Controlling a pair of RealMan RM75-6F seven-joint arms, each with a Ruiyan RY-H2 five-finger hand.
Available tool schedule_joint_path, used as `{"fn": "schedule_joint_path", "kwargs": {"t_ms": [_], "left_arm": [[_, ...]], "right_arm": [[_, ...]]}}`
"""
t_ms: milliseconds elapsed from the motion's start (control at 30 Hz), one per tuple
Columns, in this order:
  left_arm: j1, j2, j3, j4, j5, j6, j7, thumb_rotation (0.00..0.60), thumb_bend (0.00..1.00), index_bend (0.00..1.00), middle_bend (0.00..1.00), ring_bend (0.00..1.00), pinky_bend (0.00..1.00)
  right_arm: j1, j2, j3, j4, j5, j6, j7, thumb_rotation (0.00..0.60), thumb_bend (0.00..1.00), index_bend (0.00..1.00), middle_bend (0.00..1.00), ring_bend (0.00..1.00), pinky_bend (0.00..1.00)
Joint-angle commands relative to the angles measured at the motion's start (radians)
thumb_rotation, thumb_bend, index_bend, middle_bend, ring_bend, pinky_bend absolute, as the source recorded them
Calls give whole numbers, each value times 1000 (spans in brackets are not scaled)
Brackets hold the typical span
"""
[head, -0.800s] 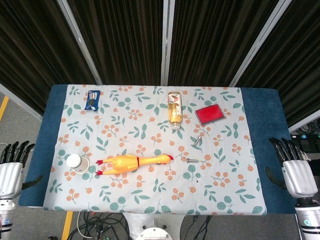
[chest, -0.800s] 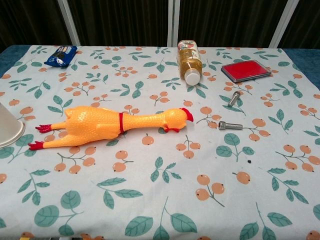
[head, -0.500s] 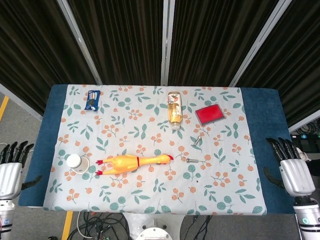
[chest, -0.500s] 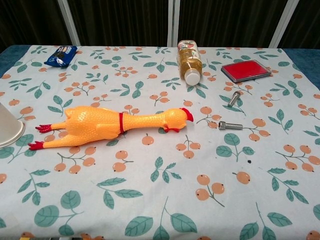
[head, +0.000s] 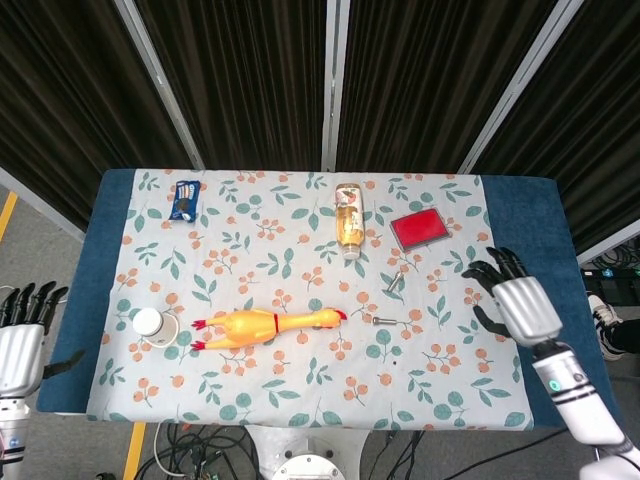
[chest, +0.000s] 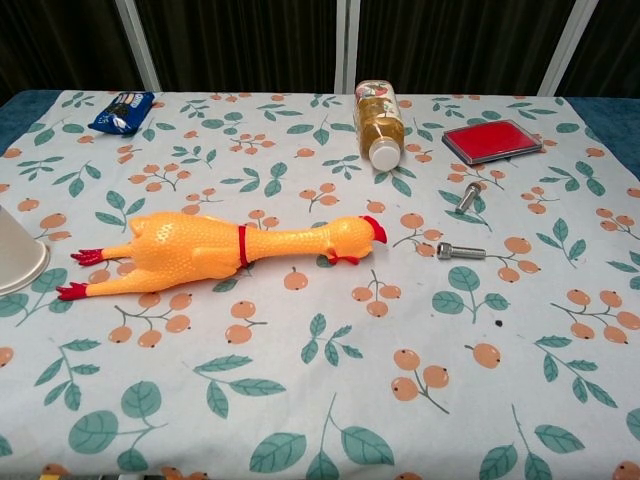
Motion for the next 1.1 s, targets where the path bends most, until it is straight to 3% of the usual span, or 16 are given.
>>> {"fn": "schedule_joint_path", "kwargs": {"t_ms": [33, 200, 467, 767, 1100], "left_arm": [[0, 1, -1, 0, -2, -1, -2, 600, 0, 152, 90, 0, 3], [0, 2, -2, 4, -12, -8, -8, 600, 0, 152, 90, 0, 2], [0, -4, -5, 18, -26, -15, -16, 600, 0, 152, 90, 0, 2], [5, -14, -3, 35, -32, -14, -26, 600, 0, 152, 90, 0, 3], [6, -15, -2, 41, -33, -17, -34, 600, 0, 152, 87, 0, 2]], "right_arm": [[155, -141, 50, 122, 81, -180, -138, 600, 307, 340, 235, 0, 7], [237, -275, 50, 246, 108, -247, -245, 600, 307, 350, 233, 0, 8], [289, -457, 16, 442, 82, -242, -323, 600, 295, 379, 218, 0, 8], [293, -549, -16, 561, 53, -213, -307, 600, 294, 399, 217, 0, 8], [285, -589, -32, 623, 31, -180, -253, 600, 299, 420, 220, 0, 8]]}}
